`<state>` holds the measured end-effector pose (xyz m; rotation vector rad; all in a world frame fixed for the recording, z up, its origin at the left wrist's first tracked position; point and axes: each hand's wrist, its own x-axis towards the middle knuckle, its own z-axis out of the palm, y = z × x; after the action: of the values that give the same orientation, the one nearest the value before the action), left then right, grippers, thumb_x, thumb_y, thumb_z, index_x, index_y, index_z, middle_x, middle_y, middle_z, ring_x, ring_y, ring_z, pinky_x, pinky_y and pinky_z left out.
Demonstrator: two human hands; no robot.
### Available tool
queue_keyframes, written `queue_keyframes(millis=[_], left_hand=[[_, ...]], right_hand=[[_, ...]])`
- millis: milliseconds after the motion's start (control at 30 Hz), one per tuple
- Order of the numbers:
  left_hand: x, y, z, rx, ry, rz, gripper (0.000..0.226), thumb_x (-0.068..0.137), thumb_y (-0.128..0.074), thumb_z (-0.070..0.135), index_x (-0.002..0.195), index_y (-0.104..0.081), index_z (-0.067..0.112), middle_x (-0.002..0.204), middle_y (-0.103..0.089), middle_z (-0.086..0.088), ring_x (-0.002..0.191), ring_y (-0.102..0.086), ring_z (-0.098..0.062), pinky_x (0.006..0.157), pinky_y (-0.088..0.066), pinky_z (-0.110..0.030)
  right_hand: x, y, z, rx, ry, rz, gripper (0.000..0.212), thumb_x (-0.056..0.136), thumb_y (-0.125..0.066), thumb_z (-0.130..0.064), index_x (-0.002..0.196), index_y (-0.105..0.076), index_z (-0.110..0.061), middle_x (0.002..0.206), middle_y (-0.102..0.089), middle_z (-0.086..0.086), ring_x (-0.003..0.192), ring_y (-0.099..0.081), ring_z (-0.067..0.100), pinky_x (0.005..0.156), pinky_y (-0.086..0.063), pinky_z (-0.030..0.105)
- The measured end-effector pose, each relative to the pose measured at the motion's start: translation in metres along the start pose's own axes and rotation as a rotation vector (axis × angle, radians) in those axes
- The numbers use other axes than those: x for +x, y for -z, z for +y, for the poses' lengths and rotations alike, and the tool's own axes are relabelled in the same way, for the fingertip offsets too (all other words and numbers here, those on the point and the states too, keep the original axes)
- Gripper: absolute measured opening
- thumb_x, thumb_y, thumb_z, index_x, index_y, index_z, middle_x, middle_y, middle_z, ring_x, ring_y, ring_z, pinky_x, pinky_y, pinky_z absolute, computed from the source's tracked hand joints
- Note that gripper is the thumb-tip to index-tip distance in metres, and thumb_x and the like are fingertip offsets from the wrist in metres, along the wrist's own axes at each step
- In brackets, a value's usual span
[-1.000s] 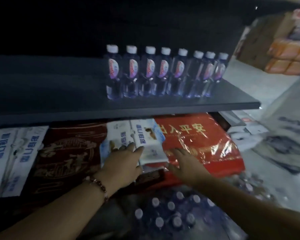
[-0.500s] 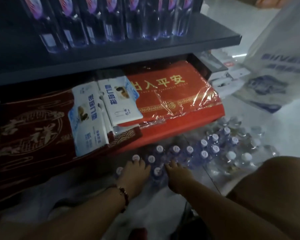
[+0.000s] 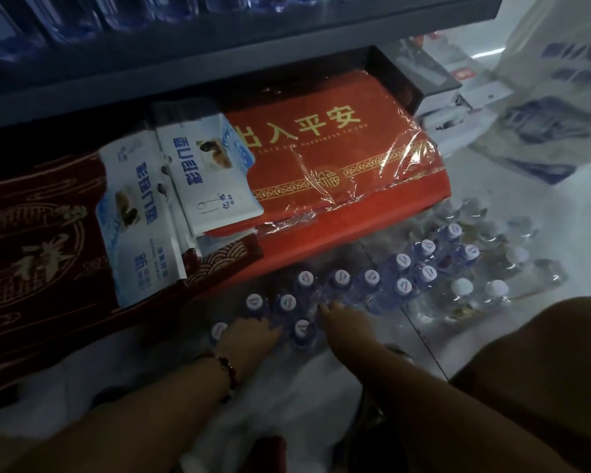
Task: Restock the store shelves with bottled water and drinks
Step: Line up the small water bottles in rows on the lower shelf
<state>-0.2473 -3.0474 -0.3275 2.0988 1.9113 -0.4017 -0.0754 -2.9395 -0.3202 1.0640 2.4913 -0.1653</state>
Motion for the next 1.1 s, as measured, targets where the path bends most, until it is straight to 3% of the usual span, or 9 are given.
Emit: queue_keyframes(millis=[100, 167, 233, 333, 433, 633, 833, 1000, 1100], left_hand=[[0.004, 0.016, 0.005, 0.022, -0.065, -0.080, 0.034, 0.059, -0.087, 0.033, 0.089, -0.074, 0.022, 0.075, -0.071, 0.001, 0.057, -0.069, -0.017, 0.045, -0.049, -0.024], [0.008, 0.017, 0.008, 0.029, -0.027, -0.134, 0.029, 0.092, -0.061, 0.022, 0.118, -0.064, 0.012, 0.114, -0.069, -0.009, 0.098, -0.069, -0.030, 0.077, -0.054, -0.036], [0.009, 0.016, 0.010, 0.019, 0.020, -0.179, 0.030, 0.097, -0.050, 0.019, 0.125, -0.057, 0.010, 0.125, -0.063, -0.010, 0.108, -0.065, -0.033, 0.086, -0.052, -0.039], [-0.001, 0.019, 0.007, 0.026, 0.068, -0.112, 0.022, 0.095, -0.057, 0.025, 0.113, -0.060, 0.014, 0.112, -0.067, -0.007, 0.094, -0.070, -0.028, 0.073, -0.056, -0.037], [-0.015, 0.020, 0.004, 0.036, 0.031, 0.056, 0.030, 0.063, -0.084, 0.038, 0.076, -0.064, 0.020, 0.070, -0.064, 0.001, 0.049, -0.063, -0.017, 0.035, -0.045, -0.024], [-0.069, 0.080, 0.004, 0.038, 0.016, 0.461, 0.036, 0.092, -0.035, 0.040, 0.088, -0.063, 0.018, 0.082, -0.055, -0.005, 0.061, -0.060, -0.024, 0.040, -0.029, -0.030], [-0.122, 0.165, -0.012, -0.863, 0.458, 0.666, 0.031, 0.103, -0.036, 0.049, 0.098, -0.050, 0.022, 0.086, -0.062, 0.006, 0.075, -0.061, -0.008, 0.057, -0.041, -0.020], [-0.154, 0.245, -0.060, -1.445, 0.519, 0.999, 0.042, 0.096, -0.040, 0.064, 0.103, -0.061, 0.029, 0.104, -0.072, -0.005, 0.095, -0.070, -0.024, 0.088, -0.057, -0.050], [-0.173, 0.298, -0.082, -1.748, 0.509, 1.167, 0.051, 0.100, -0.039, 0.059, 0.119, -0.059, 0.016, 0.106, -0.071, -0.014, 0.086, -0.070, -0.029, 0.075, -0.058, -0.045]], right_hand=[[0.002, 0.012, 0.004, 0.045, 0.047, -0.027, 0.020, 0.094, -0.060, -0.019, 0.110, -0.068, -0.012, 0.105, -0.071, 0.010, 0.089, -0.071, 0.028, 0.063, -0.040, 0.030], [0.003, 0.010, 0.008, 0.091, 0.038, 0.003, 0.024, 0.101, -0.047, -0.017, 0.114, -0.066, -0.011, 0.112, -0.070, 0.010, 0.098, -0.069, 0.027, 0.068, -0.039, 0.029], [-0.002, 0.013, 0.011, 0.121, 0.003, 0.005, 0.024, 0.101, -0.046, -0.018, 0.115, -0.065, -0.012, 0.114, -0.068, 0.010, 0.100, -0.068, 0.026, 0.071, -0.042, 0.030], [-0.005, 0.025, 0.017, 0.194, -0.045, -0.062, 0.026, 0.099, -0.050, -0.016, 0.122, -0.061, -0.010, 0.123, -0.064, 0.012, 0.110, -0.065, 0.029, 0.086, -0.050, 0.036], [-0.013, 0.043, 0.022, 0.350, -0.100, -0.080, 0.028, 0.100, -0.048, -0.017, 0.125, -0.058, -0.008, 0.125, -0.064, 0.014, 0.113, -0.063, 0.032, 0.095, -0.050, 0.040], [-0.040, 0.105, 0.026, 0.615, -0.099, 0.068, 0.024, 0.100, -0.051, -0.014, 0.121, -0.055, -0.004, 0.113, -0.067, 0.011, 0.099, -0.064, 0.027, 0.083, -0.052, 0.036], [-0.076, 0.212, 0.017, 1.054, 0.113, 0.289, 0.020, 0.099, -0.059, -0.020, 0.115, -0.058, -0.010, 0.098, -0.067, 0.003, 0.089, -0.065, 0.021, 0.076, -0.053, 0.033], [-0.099, 0.296, -0.009, 1.635, 0.370, 0.371, 0.026, 0.100, -0.057, -0.027, 0.120, -0.062, -0.011, 0.109, -0.072, 0.006, 0.096, -0.069, 0.023, 0.089, -0.055, 0.039], [-0.102, 0.337, -0.031, 1.922, 0.466, 0.369, 0.027, 0.092, -0.060, -0.028, 0.115, -0.066, -0.016, 0.098, -0.074, -0.002, 0.081, -0.070, 0.010, 0.071, -0.054, 0.026]])
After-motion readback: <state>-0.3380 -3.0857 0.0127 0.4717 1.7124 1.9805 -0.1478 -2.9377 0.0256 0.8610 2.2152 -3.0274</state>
